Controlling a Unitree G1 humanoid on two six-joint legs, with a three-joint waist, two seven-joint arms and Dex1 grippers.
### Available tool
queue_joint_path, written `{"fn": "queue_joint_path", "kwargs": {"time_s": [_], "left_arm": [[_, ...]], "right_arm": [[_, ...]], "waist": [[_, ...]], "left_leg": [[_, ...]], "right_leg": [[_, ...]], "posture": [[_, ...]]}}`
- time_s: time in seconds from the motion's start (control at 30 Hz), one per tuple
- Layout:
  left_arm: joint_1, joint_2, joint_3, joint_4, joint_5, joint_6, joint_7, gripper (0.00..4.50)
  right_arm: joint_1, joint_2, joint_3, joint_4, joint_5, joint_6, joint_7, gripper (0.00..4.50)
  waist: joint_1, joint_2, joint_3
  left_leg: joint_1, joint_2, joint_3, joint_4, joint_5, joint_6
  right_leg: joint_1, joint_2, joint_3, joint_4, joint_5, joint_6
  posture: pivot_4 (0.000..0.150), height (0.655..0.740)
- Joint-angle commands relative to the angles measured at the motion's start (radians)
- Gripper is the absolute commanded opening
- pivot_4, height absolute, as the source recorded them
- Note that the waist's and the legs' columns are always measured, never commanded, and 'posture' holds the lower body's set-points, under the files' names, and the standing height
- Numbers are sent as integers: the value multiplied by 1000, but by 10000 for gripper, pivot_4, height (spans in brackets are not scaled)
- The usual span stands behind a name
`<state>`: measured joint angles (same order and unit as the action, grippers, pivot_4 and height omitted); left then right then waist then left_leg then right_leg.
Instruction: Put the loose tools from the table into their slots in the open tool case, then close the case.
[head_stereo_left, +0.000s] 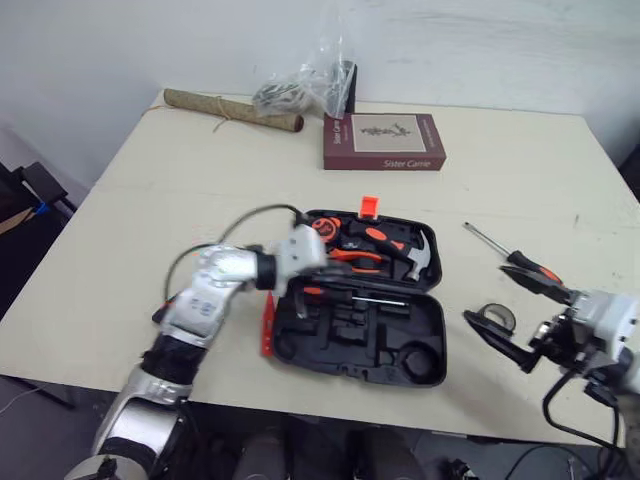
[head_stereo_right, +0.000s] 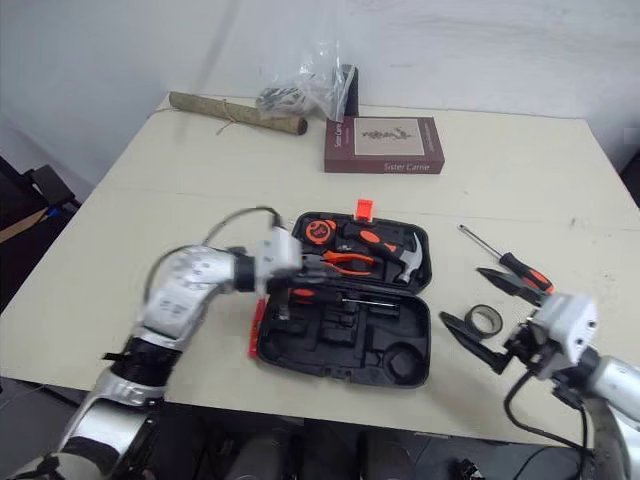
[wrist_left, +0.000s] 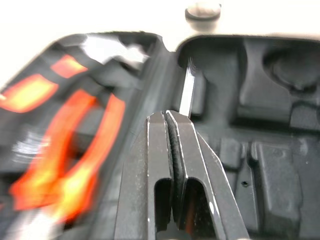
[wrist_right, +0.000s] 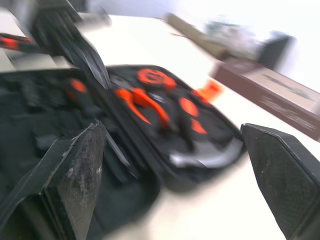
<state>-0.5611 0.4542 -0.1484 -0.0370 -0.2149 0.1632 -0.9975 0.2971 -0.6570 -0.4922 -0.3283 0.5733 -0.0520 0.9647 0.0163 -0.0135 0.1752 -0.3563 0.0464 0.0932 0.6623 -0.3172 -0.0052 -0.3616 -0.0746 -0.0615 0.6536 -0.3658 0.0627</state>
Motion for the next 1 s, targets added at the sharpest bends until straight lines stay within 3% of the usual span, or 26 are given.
{"fn": "queue_joint_path", "kwargs": {"time_s": [0.03, 0.07, 0.27, 0.4, 0.43, 0.57, 0.7, 0.83, 1.0], "left_arm": [[124, 179, 233, -23, -149, 15, -114, 305], [161, 228, 290, 2, -164, 4, -129, 305], [412, 424, 651, 267, -158, -119, -88, 26362], [575, 479, 850, 427, -173, -209, -87, 42634], [620, 481, 883, 448, -173, -225, -90, 44487], [710, 454, 936, 443, -198, -236, -82, 44487], [722, 412, 919, 324, -254, -201, -84, 44487], [697, 411, 863, 156, -325, -124, -117, 44487], [590, 448, 734, -43, -406, 17, -132, 44487]], "right_arm": [[69, 2, -179, 127, -2, -88, 19, 45000], [83, 3, -207, 166, -13, -108, 20, 45000], [178, 14, -314, 359, -54, -198, 27, 45000], [210, 23, -342, 453, -65, -241, 24, 45000], [207, 22, -342, 470, -67, -244, 18, 45000], [154, 5, -325, 524, -62, -239, -2, 45000], [42, -47, -271, 541, -64, -188, -2, 45000], [-94, -199, -144, 564, -157, 102, -109, 45000], [-336, -326, 55, 622, -201, 260, -27, 45000]], "waist": [[-16, 0, 0], [-21, 1, 0], [-30, 0, 1], [-40, -1, 1], [-43, -1, 1], [-43, -1, 1], [-44, -1, 1], [-47, 0, 1], [-47, 0, 2]], "left_leg": [[2, 0, 0, -1, 0, 0], [3, 0, 1, -3, 0, 0], [5, 0, 2, -13, 0, 1], [4, 0, 2, -16, 0, 1], [4, 0, 2, -16, -1, 2], [4, -1, 2, -16, -2, 3], [3, -1, 2, -16, -2, 2], [1, -1, 3, -16, -2, 1], [0, 0, 3, -16, 0, 0]], "right_leg": [[1, 0, 0, 0, 0, 0], [1, 0, 1, -1, 0, 0], [-1, 0, 2, -2, -1, -1], [-4, -2, 2, -2, -1, -2], [-4, -2, 2, -2, -1, -2], [-5, -4, 2, -2, -1, -2], [-6, -5, 3, -1, -2, -3], [-9, -5, 3, 0, -2, -3], [-12, -3, 3, 2, -2, -3]], "posture": [[1500, 7400], [1500, 7400], [1500, 7400], [1500, 7400], [1500, 7400], [1500, 7400], [1500, 7400], [1500, 7400], [1500, 7400]]}}
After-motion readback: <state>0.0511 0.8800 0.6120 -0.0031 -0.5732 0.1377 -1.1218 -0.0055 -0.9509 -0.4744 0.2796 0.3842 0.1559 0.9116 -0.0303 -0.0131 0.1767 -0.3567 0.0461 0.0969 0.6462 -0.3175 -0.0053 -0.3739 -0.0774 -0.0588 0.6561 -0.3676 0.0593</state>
